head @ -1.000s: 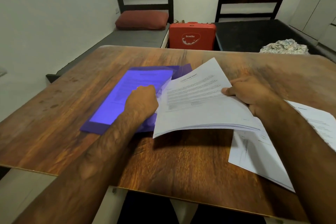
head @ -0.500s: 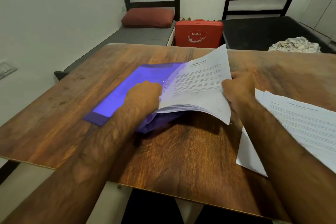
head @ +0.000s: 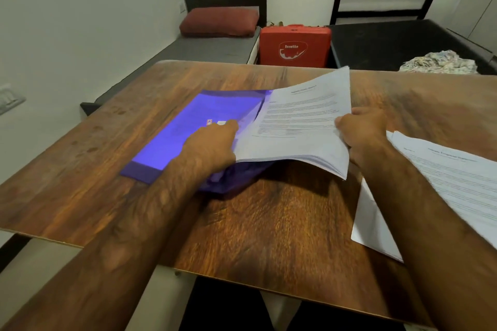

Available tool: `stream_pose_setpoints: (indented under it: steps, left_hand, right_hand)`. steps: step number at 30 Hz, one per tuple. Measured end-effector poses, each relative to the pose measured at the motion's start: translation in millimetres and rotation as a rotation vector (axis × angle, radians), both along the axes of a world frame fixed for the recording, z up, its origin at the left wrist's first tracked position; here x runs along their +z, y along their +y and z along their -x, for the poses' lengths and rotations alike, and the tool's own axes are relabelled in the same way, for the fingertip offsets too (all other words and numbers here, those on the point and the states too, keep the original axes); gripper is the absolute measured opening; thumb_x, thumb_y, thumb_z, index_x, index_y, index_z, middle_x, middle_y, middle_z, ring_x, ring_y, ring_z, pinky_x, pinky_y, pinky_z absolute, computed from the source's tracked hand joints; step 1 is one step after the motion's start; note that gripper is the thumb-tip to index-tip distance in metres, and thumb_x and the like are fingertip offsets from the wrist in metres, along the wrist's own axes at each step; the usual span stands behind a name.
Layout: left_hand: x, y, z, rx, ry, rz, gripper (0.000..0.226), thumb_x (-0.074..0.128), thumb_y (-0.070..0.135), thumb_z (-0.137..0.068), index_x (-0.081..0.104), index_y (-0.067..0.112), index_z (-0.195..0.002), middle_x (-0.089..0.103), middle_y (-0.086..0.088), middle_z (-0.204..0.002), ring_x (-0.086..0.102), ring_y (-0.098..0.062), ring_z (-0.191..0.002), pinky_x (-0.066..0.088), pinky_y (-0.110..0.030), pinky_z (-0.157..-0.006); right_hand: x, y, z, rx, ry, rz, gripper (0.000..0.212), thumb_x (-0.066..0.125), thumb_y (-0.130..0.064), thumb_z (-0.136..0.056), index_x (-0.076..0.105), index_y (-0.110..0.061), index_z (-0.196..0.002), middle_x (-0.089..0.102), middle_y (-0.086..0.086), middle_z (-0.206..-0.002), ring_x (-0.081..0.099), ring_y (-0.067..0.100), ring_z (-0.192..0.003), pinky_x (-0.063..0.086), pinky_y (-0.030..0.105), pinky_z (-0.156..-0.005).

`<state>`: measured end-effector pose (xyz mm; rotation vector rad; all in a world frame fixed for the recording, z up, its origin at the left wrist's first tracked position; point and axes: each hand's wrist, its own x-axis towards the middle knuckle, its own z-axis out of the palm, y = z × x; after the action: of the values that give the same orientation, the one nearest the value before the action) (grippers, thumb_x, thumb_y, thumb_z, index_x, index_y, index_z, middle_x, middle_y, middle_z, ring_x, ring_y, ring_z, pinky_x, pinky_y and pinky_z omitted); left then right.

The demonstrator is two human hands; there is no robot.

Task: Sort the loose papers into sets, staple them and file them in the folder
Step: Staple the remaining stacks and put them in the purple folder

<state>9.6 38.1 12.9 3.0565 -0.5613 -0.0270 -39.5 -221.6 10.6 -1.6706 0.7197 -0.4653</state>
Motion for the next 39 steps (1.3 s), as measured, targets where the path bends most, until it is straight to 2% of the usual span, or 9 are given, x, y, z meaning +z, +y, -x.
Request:
stream_pose_setpoints:
  steps: [6,15,18,20,22,26,31,35,39]
  left_hand:
    - [1.8,-8.4,6.1,0.003,-0.051,-0.016,0.053,0.050,0.016,-0.094,0.041,0.028,-0.145,0.058,-0.011,-0.134,0.057,-0.037,-0.122,0.048,-0.043,-0.088]
    - [1.6,-12.5,10.9,0.060,-0.073,-0.066,0.056,0.054,0.009,-0.088,0.039,0.018,-0.141,0.062,-0.012,-0.125,0.060,-0.040,-0.112,0.039,-0.040,-0.075]
    - [1.3,-22.6,16.4,0.045,-0.136,-0.099,0.048,0.051,0.012,-0.091,0.039,0.015,-0.137,0.063,-0.010,-0.121,0.062,-0.039,-0.108,0.035,-0.039,-0.073]
    - [3.1,-28.8,19.7,0.035,-0.170,-0.118,0.051,0.050,0.013,-0.093,0.036,0.015,-0.142,0.063,-0.009,-0.124,0.063,-0.038,-0.109,0.035,-0.039,-0.073]
    - [5.4,-32.8,22.1,0.044,-0.213,-0.129,0.055,0.049,0.013,-0.095,0.032,0.014,-0.148,0.062,-0.009,-0.128,0.063,-0.038,-0.112,0.035,-0.038,-0.074]
    - [3.2,-39.9,28.7,0.014,-0.246,-0.170,0.061,0.047,0.015,-0.098,0.025,0.012,-0.155,0.060,-0.010,-0.134,0.063,-0.038,-0.115,0.035,-0.039,-0.074]
    - [0.9,-48.2,39.4,-0.024,-0.257,-0.141,0.064,0.053,0.022,-0.097,0.025,0.014,-0.154,0.060,-0.008,-0.133,0.065,-0.036,-0.113,0.035,-0.038,-0.070]
    - [-1.4,-48.1,40.0,-0.026,-0.265,-0.141,0.065,0.050,0.022,-0.098,0.023,0.011,-0.157,0.061,-0.008,-0.134,0.065,-0.034,-0.114,0.034,-0.037,-0.070]
    - [-11.2,-34.6,38.5,0.004,-0.210,-0.083,0.059,0.052,0.029,-0.097,0.031,0.012,-0.150,0.060,-0.008,-0.134,0.064,-0.034,-0.115,0.033,-0.038,-0.071]
  right_hand:
    - [-8.3,18.5,2.4,0.039,-0.064,0.023,0.014,0.069,-0.021,-0.099,0.065,-0.032,-0.093,0.069,-0.012,-0.104,0.071,0.017,-0.080,0.063,0.035,-0.073]
    - [-7.3,36.5,5.3,0.169,-0.070,-0.027,0.013,0.062,-0.015,-0.104,0.064,-0.016,-0.117,0.064,-0.012,-0.109,0.063,0.009,-0.071,0.043,0.008,-0.040]
    - [-9.1,48.6,-5.5,0.158,-0.056,-0.043,0.015,0.062,-0.013,-0.103,0.066,-0.015,-0.118,0.068,-0.007,-0.112,0.068,0.011,-0.077,0.053,0.018,-0.055]
    - [-8.5,56.3,-14.2,0.123,-0.052,-0.070,0.008,0.063,-0.010,-0.102,0.066,-0.017,-0.106,0.070,-0.004,-0.111,0.070,0.015,-0.083,0.059,0.026,-0.065]
    - [-8.3,65.3,-22.0,0.116,-0.030,-0.098,0.019,0.061,-0.006,-0.100,0.062,-0.021,-0.088,0.073,0.003,-0.112,0.072,0.024,-0.090,0.064,0.038,-0.076]
    - [-8.9,88.0,-33.2,0.210,-0.047,-0.338,0.028,0.053,0.008,-0.094,0.064,-0.012,-0.078,0.077,0.016,-0.098,0.075,0.037,-0.087,0.063,0.055,-0.081]
    - [-11.6,110.0,-45.8,0.209,-0.033,-0.613,0.026,0.050,0.015,-0.094,0.062,-0.003,-0.079,0.067,0.014,-0.078,0.063,0.028,-0.063,0.056,0.037,-0.064]
    - [-19.8,123.9,-47.3,0.384,0.036,-0.728,0.016,0.054,0.003,-0.100,0.061,-0.004,-0.087,0.066,0.010,-0.071,0.064,0.023,-0.059,0.052,0.025,-0.044]
    - [-22.0,126.7,-48.4,0.570,0.230,-0.403,0.009,0.063,-0.012,-0.100,0.067,-0.006,-0.093,0.071,0.014,-0.085,0.066,0.024,-0.064,0.053,0.029,-0.050]
